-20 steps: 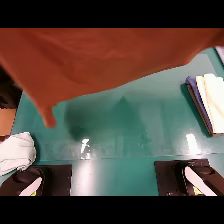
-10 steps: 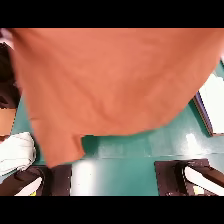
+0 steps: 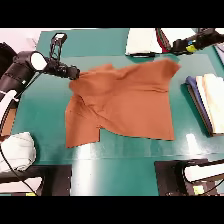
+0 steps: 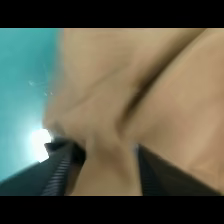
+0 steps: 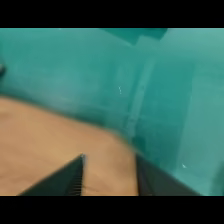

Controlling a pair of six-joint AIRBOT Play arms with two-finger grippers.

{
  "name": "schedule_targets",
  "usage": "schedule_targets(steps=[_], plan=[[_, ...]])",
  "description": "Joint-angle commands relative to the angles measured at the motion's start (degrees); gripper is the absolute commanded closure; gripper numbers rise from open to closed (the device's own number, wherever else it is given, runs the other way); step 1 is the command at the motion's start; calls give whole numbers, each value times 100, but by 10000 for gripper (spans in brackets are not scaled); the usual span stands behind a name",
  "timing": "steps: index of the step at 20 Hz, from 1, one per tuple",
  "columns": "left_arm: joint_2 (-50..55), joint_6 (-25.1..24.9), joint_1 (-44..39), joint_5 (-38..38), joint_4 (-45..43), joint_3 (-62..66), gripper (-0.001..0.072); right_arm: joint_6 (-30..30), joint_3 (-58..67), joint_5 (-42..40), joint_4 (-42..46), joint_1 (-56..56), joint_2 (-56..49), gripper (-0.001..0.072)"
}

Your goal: Fold the shirts.

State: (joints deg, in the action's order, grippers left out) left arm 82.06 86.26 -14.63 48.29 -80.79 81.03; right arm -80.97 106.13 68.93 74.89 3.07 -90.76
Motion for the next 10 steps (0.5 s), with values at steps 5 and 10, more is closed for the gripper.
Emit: schedule_targets(steps=[5, 10], plan=[[-133, 256, 1349, 1305, 20, 234, 210, 210, 195, 1167, -920, 568, -120, 326], [-638, 173, 1891, 1729, 24, -1187, 210, 345, -2935, 1445, -907, 1338, 1246, 327]])
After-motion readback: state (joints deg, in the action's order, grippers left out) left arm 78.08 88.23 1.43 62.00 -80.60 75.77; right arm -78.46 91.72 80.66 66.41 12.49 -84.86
